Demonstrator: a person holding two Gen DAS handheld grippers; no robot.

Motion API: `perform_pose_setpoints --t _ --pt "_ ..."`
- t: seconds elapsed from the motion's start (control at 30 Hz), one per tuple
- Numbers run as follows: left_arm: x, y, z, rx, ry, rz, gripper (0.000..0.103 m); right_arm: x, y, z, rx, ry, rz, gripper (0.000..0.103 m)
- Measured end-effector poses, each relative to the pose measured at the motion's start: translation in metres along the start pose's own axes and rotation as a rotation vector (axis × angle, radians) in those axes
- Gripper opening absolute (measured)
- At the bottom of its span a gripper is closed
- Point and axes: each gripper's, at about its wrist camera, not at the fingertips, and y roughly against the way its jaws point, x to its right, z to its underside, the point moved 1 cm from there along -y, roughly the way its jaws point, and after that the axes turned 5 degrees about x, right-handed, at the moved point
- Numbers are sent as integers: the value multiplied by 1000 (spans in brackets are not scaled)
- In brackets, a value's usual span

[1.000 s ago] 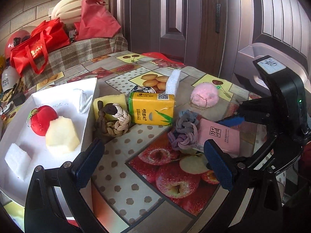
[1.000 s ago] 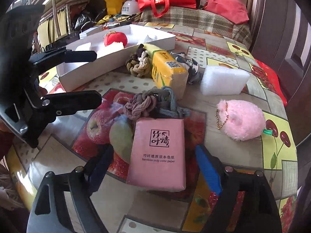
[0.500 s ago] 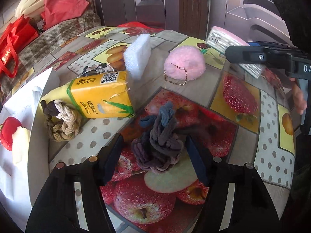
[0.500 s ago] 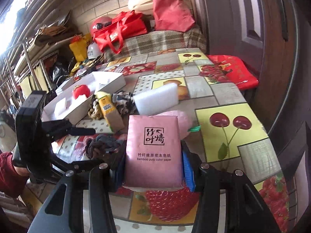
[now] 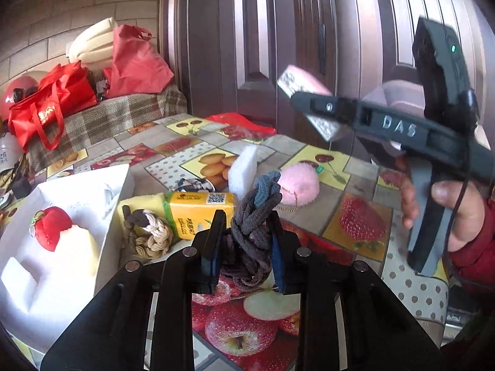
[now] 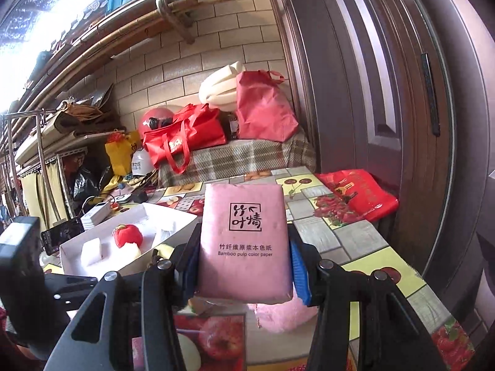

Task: Organize soft objects
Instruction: 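Carry the rope toy and pink tissue pack over the white box with both tools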

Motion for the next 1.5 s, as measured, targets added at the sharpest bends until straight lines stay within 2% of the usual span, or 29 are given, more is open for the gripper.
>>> perform_pose_setpoints --t 0.07,0.13,0.23,0.57,0.83,1.23,1.5 --pt "-9 12 -1 55 29 -38 25 -1 -6 8 5 -1 45 50" --pt "-13 21 -1 78 18 -78 25 0 -11 11 -20 -20 52 50" --pt "-21 29 -1 102 21 -108 25 -2 -7 9 1 -37 56 50" --pt "-35 37 4 113 57 -135 25 -38 -5 15 -10 -2 -9 50" --pt "-42 42 8 119 61 -153 26 -50 -6 18 -21 10 -23 50" --pt "-73 63 16 141 84 -268 26 -69 -12 21 -47 34 -65 50" --pt "-84 70 19 144 82 -308 26 -101 -22 27 -82 105 -133 50"
